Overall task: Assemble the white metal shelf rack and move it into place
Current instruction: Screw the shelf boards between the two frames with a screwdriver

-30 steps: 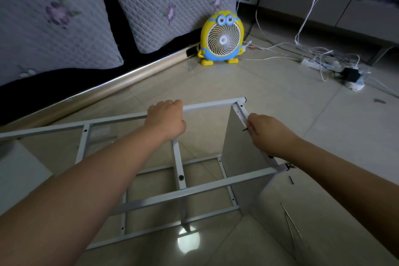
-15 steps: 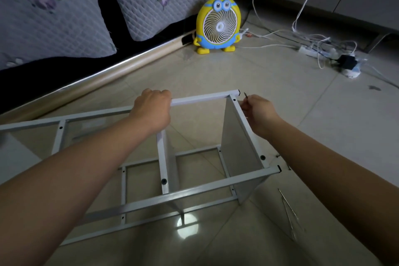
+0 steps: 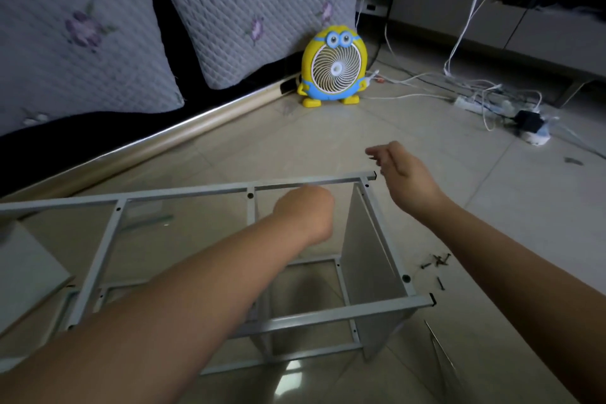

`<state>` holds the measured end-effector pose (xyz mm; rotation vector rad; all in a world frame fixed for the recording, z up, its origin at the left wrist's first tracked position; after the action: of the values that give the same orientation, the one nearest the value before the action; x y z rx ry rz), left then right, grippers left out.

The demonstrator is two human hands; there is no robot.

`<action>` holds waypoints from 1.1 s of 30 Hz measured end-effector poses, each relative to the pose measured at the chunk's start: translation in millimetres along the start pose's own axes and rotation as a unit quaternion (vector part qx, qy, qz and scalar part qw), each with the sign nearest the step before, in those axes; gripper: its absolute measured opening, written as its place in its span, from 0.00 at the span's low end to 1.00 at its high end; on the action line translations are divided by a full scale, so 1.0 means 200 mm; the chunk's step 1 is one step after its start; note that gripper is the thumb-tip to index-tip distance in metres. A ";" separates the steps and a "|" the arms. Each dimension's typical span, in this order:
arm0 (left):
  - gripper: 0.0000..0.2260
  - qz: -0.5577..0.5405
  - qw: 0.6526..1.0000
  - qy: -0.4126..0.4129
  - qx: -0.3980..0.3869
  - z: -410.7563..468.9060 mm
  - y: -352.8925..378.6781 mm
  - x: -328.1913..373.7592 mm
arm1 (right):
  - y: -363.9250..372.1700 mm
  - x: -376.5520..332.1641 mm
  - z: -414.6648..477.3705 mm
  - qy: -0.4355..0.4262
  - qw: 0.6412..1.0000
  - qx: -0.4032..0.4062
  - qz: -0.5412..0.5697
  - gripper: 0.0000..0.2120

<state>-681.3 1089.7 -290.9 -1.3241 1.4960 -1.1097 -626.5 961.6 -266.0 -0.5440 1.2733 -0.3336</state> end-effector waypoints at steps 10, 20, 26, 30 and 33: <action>0.21 -0.282 0.952 -0.061 -0.100 0.25 0.24 0.05 | 0.00 0.05 -0.02 -0.035 0.989 -0.131 -0.054 0.08; 0.17 -0.413 0.899 0.037 -0.143 0.34 0.29 0.22 | -0.03 0.08 -0.04 -0.054 0.984 -0.160 -0.062 0.09; 0.15 -0.511 0.855 0.012 -0.086 0.35 0.26 0.21 | -0.03 0.09 -0.08 -0.107 0.973 -0.156 -0.130 0.10; 0.12 -0.541 0.829 0.016 -0.140 0.33 0.32 0.20 | -0.06 0.10 -0.11 -0.084 0.973 -0.164 -0.138 0.09; 0.12 -0.493 0.850 0.053 -0.181 0.28 0.38 0.23 | -0.07 0.11 -0.11 -0.034 0.985 -0.154 -0.074 0.10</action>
<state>-651.1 1043.1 -379.9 -2.4786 1.0888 -1.5619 -641.0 934.9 -280.1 -0.9091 1.2292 -0.2392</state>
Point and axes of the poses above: each hand's wrist, its own z-axis towards the middle knuckle, its own y-axis out of the palm, x = y × z, the point moved 7 cm from there along z, towards the middle knuckle, and after that the axes turned 7 degrees about z, right-handed, at the moved point
